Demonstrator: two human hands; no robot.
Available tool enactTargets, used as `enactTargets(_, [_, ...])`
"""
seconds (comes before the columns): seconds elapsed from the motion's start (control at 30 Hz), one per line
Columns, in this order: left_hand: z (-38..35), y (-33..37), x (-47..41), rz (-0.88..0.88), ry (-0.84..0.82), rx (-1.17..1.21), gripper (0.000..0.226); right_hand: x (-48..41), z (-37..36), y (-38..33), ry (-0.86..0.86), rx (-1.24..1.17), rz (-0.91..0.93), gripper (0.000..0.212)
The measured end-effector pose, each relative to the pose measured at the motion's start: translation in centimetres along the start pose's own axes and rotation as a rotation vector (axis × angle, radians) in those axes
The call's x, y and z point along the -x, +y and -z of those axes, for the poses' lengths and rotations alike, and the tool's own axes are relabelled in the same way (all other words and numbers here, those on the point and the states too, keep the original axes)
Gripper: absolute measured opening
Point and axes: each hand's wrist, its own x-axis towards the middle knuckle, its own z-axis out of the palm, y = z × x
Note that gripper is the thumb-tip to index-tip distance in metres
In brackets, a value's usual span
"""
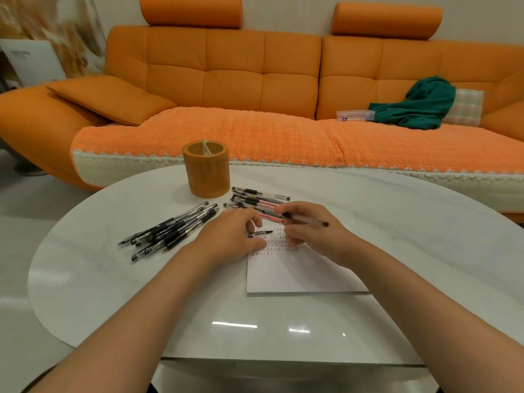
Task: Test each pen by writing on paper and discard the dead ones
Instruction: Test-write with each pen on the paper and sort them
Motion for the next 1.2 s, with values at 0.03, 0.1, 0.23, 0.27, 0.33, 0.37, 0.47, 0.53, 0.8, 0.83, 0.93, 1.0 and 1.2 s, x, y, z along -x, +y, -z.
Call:
enactTargets(0.03, [0.1,0.0,-0.1,0.013,-0.013,0.010,0.032,0.1,-0.2,0.1,-0.013,-0.038,0.000,0.014])
enactTargets(0.1, [0.2,0.0,-0.1,0.033,-0.039,0.021,0.030,0.2,-0.5,0.2,-0.023,-0.098,-0.032,0.008])
enactTargets(0.23, [0.3,0.0,-0.2,0.050,-0.070,0.038,0.030,0.4,-1.0,0.5,-0.036,-0.072,-0.079,0.007])
enactTargets(0.27, [0.3,0.0,-0.2,0.053,-0.074,0.039,0.031,0.5,-1.0,0.6,-0.042,-0.047,-0.076,0.006])
enactTargets(0.33, [0.3,0.0,-0.3,0.060,-0.080,0.037,0.031,0.7,-1.0,0.5,-0.047,0.009,-0.073,0.008])
enactTargets(0.37, [0.3,-0.1,-0.4,0.061,-0.082,0.036,0.031,0.8,-1.0,0.5,-0.050,0.036,-0.074,0.008])
enactTargets(0.47, [0.1,-0.2,-0.5,0.063,-0.083,0.042,0.031,0.9,-1.1,0.5,-0.059,0.117,-0.062,0.015])
enactTargets(0.53, [-0.1,-0.3,-0.6,0.064,-0.069,0.034,0.031,0.8,-1.3,0.8,-0.073,0.117,-0.040,0.020])
enactTargets(0.8, [-0.4,-0.3,-0.9,0.077,-0.059,-0.001,0.037,0.6,-1.5,1.4,-0.052,0.131,0.009,0.024])
enactTargets(0.83, [-0.4,-0.3,-1.0,0.078,-0.062,-0.001,0.037,0.6,-1.5,1.4,-0.046,0.141,0.014,0.024])
enactTargets(0.93, [-0.4,-0.3,-1.0,0.083,-0.067,0.004,0.038,0.6,-1.7,1.4,-0.045,0.187,0.035,0.022])
enactTargets(1.0, [-0.4,-0.2,-1.0,0.086,-0.069,0.006,0.039,0.6,-1.7,1.4,-0.043,0.215,0.043,0.021])
enactTargets(1.2, [-0.3,-0.1,-0.9,0.093,-0.072,0.005,0.040,0.6,-1.8,1.5,-0.029,0.241,0.060,0.022])
